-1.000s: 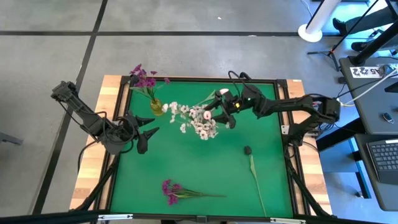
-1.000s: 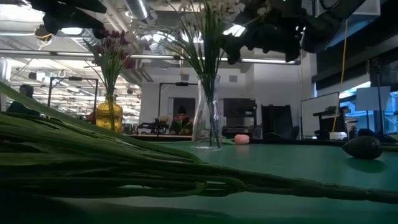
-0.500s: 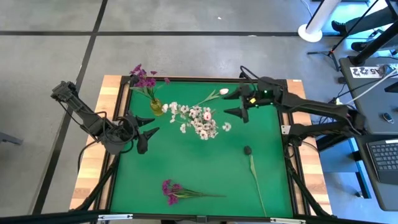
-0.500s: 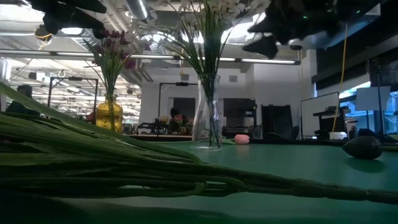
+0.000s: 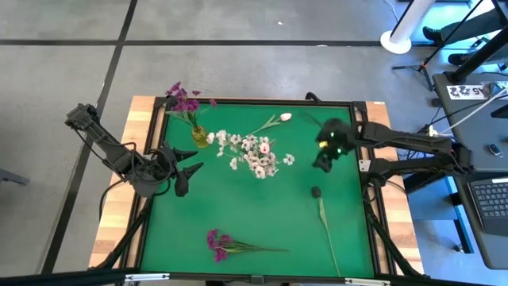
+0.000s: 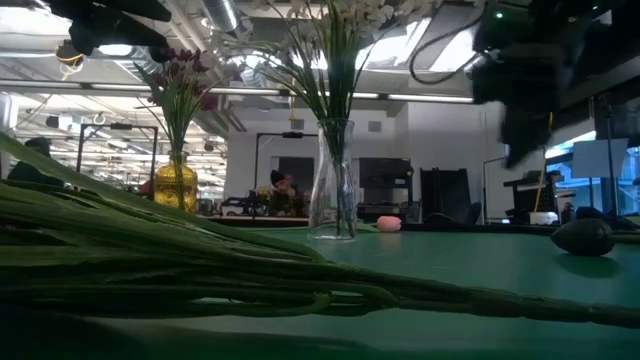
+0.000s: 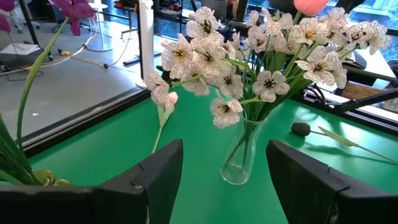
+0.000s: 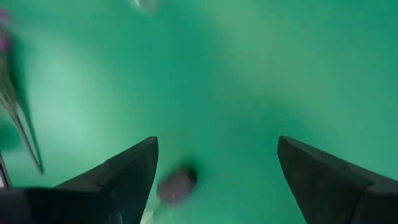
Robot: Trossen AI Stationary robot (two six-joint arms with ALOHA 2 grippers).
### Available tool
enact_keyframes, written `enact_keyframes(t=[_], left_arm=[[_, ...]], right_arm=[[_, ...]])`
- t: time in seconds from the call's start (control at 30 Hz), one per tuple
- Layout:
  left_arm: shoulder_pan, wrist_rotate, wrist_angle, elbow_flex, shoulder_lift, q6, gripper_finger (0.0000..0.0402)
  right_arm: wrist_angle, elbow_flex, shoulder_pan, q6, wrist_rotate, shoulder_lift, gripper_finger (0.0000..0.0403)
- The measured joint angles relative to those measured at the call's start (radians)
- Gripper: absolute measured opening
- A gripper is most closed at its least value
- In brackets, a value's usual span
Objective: Sort flowers into vase by color
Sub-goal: Put the black flower into the yellow vase
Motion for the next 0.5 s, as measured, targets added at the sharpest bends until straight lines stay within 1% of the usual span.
enact_keyframes(t=[0.07,0.17,0.3,0.4,0.5], left_arm=[[0.0,0.0,0.0,0.0,0.0,0.0,0.0227],[0.0,0.0,0.0,0.0,0.0,0.0,0.0227],[0.0,0.0,0.0,0.0,0.0,0.0,0.0227],[0.0,0.0,0.0,0.0,0.0,0.0,0.0227],[0.0,0.0,0.0,0.0,0.0,0.0,0.0227]], right_arm=[[-0.057,-0.009,0.065,0.081,0.021,-0.001,0.0328],[-0.083,-0.025,0.184,0.226,0.045,-0.001,0.0328],[-0.058,-0.038,0.352,0.432,0.052,0.0,0.0328],[-0.021,-0.043,0.477,0.586,0.09,0.022,0.0328],[0.007,-0.043,0.59,0.704,0.124,0.063,0.0328]])
